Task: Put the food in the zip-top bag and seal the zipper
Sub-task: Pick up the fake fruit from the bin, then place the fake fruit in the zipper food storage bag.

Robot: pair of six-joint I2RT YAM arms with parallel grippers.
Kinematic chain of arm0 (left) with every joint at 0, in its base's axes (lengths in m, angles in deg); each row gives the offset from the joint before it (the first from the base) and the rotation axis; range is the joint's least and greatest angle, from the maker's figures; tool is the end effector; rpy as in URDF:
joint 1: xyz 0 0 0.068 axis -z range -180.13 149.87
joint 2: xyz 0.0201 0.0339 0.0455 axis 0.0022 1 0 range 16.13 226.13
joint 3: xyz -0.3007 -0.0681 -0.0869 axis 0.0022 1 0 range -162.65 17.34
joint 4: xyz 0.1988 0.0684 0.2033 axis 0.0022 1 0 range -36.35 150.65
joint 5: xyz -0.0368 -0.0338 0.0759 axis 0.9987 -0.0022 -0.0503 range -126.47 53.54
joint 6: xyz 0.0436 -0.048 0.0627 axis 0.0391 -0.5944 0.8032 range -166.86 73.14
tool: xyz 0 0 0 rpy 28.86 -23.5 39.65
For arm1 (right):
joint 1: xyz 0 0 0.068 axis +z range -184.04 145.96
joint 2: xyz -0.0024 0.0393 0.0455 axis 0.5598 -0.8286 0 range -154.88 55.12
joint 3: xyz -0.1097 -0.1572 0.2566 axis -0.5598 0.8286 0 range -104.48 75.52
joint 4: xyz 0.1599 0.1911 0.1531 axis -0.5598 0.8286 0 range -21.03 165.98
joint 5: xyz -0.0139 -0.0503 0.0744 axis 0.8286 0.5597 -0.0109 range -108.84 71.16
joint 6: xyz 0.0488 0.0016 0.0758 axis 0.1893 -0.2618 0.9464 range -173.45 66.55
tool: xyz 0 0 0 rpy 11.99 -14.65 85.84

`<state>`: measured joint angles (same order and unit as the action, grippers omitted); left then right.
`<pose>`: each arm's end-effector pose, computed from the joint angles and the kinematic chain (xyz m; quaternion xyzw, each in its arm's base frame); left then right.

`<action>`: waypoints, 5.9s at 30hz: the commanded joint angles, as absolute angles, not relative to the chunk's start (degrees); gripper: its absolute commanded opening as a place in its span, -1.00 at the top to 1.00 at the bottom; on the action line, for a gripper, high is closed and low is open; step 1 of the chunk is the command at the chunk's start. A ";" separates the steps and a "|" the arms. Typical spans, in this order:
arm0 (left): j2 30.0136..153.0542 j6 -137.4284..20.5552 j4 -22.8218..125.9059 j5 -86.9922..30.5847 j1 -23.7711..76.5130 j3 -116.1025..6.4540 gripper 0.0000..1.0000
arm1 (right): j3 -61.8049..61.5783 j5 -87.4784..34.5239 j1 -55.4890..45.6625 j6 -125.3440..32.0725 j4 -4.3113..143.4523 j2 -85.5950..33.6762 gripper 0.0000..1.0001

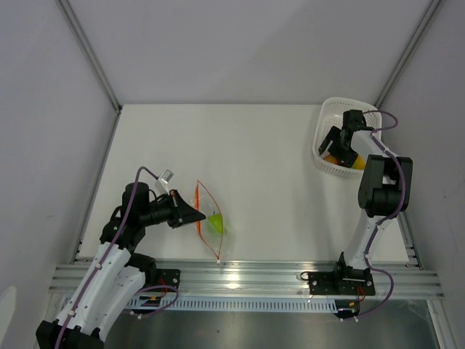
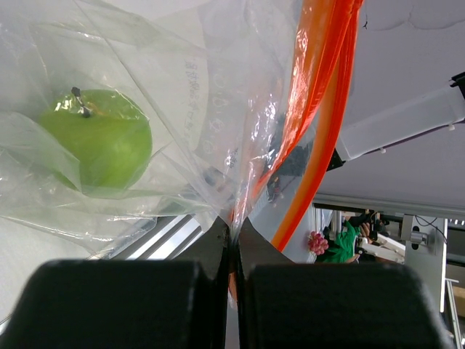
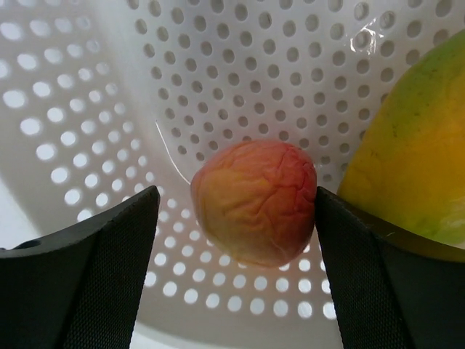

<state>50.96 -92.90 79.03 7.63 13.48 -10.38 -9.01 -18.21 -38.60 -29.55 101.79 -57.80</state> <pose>0.1400 -0.0914 0.2466 -0.0536 0.8307 -0.5073 0.2232 0.4876 -0.0397 0.1869 0.2394 0.9385 0.0366 0.2460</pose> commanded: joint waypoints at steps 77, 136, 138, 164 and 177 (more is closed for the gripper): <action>51.02 -91.07 77.29 10.12 13.67 -7.00 0.99 | 24.02 -22.01 26.33 -24.80 100.97 -8.33 1.00; 46.28 -94.76 79.84 10.65 13.67 -8.58 0.99 | -8.77 4.54 38.03 -37.19 98.94 -41.38 0.62; 46.01 -94.93 79.75 10.73 13.67 -8.67 0.99 | -8.77 4.98 37.94 -37.19 99.38 -41.38 0.56; 46.71 -95.02 78.96 10.82 13.67 -8.41 0.99 | -9.39 3.76 40.75 -34.73 101.93 -32.78 -0.79; 46.98 -95.72 78.08 11.61 13.67 -8.49 0.99 | 0.18 1.04 37.77 -31.04 101.15 -22.93 -0.19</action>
<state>46.78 -94.60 80.45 9.86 13.41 -6.36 -2.50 1.87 39.30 -33.07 101.51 -24.30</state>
